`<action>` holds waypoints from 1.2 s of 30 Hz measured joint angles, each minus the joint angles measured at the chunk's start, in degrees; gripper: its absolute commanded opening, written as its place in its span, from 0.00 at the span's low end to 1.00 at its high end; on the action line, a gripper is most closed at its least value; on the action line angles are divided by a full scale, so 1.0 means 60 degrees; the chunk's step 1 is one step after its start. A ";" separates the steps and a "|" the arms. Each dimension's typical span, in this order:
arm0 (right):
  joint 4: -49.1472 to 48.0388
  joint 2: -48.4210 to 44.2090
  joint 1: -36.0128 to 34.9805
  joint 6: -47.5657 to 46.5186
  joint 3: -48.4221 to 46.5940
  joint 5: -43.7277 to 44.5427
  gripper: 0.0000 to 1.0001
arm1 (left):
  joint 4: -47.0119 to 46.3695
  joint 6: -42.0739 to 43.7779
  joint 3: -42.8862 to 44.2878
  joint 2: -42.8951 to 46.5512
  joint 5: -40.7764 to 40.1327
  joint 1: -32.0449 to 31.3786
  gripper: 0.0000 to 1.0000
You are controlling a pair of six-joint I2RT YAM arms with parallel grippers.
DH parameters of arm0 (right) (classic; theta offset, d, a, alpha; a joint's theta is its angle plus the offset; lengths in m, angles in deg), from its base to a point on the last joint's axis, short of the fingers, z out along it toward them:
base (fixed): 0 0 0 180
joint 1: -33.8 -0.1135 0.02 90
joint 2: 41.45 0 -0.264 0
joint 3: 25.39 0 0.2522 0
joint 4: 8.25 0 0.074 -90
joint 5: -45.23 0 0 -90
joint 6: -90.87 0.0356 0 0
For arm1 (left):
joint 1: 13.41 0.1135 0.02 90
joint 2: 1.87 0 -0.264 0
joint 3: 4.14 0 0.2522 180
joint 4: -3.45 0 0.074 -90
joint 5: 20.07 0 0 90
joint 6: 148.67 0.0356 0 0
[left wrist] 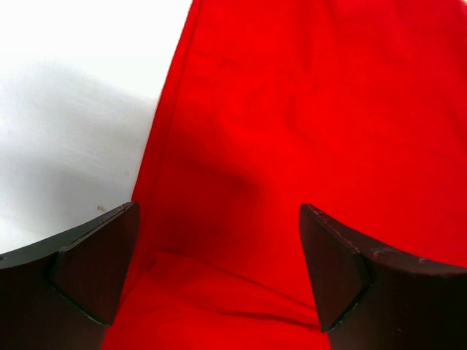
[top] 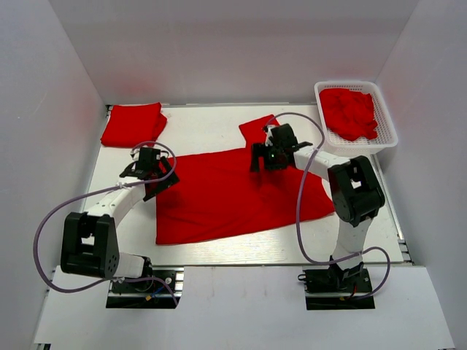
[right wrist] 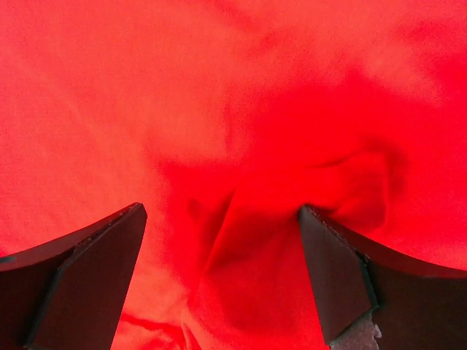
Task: Fold and stack the t-shirts
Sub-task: Grap the side of the flattened tshirt furthest away from the robot with both arms
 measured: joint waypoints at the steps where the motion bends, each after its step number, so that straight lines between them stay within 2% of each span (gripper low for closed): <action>1: 0.0036 0.0055 -0.0007 -0.0069 -0.0244 0.0178 0.90 | 0.0000 0.0022 0.0117 -0.0113 -0.0018 0.0011 1.00; 9: 0.0135 0.0543 0.0055 -0.0831 -0.2976 0.1923 0.90 | -0.0321 0.0106 0.1209 -0.1122 -0.0313 0.0273 1.00; 18: 0.0452 0.4127 0.0492 -0.1173 -0.7675 0.2645 0.90 | -0.0933 0.0335 0.2371 -0.2940 -0.0477 0.1107 1.00; 27: -0.0670 0.6120 0.1191 -0.1399 -0.8706 0.2550 0.90 | -0.1993 0.0841 0.3617 -0.5074 -0.0076 0.1450 1.00; 31: -0.1195 0.6754 0.1457 -0.1341 -0.9082 0.2226 0.90 | -0.2466 0.1173 0.4186 -0.5635 0.0087 0.1457 0.90; 36: -0.1464 0.6987 0.1701 -0.1275 -0.9238 0.1530 0.90 | -0.2703 0.1617 0.4153 -0.5712 0.0106 0.1402 0.85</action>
